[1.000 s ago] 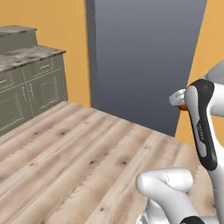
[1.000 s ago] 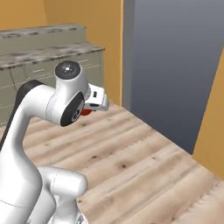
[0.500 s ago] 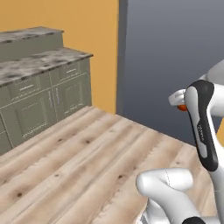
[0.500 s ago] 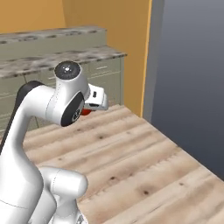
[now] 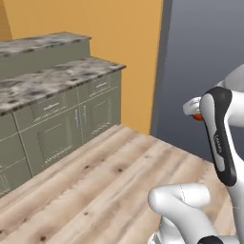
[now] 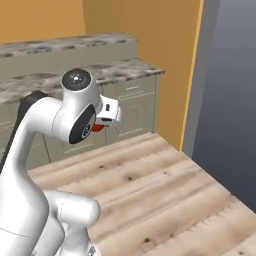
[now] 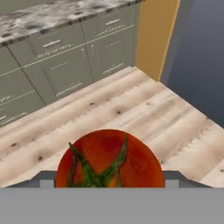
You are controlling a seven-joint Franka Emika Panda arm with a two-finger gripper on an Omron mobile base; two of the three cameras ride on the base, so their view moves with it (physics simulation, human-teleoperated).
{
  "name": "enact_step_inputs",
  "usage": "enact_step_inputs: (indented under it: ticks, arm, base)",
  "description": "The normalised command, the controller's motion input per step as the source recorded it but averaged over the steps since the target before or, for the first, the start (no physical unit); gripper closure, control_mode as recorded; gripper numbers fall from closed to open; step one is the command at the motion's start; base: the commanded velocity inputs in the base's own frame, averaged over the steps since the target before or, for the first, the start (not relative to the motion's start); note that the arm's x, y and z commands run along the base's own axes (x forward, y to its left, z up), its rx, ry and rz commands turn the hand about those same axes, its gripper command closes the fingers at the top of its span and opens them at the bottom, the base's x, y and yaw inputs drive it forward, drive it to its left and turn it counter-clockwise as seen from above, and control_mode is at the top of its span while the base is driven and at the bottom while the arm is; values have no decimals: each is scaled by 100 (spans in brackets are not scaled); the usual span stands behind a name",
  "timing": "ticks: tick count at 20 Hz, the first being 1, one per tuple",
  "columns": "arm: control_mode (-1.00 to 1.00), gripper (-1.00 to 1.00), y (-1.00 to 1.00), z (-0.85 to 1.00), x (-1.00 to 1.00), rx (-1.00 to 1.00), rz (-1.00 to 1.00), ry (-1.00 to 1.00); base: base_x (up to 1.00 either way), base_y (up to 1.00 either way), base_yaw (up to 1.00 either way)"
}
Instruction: Take the cheese, chicken drumstick, and tomato from the fridge and place them on the plate on the dining counter to create an appetizer plate.
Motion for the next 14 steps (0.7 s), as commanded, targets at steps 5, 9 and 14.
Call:
enact_step_inputs:
  ticks: [5, 9, 14]
  arm:
    - [100, 100, 0, 0, 0, 0, 0, 0]
    - [100, 100, 0, 0, 0, 0, 0, 0]
    - [100, 100, 0, 0, 0, 0, 0, 0]
  base:
    - [100, 33, 6]
    - [100, 28, 1]
    - [100, 24, 0]
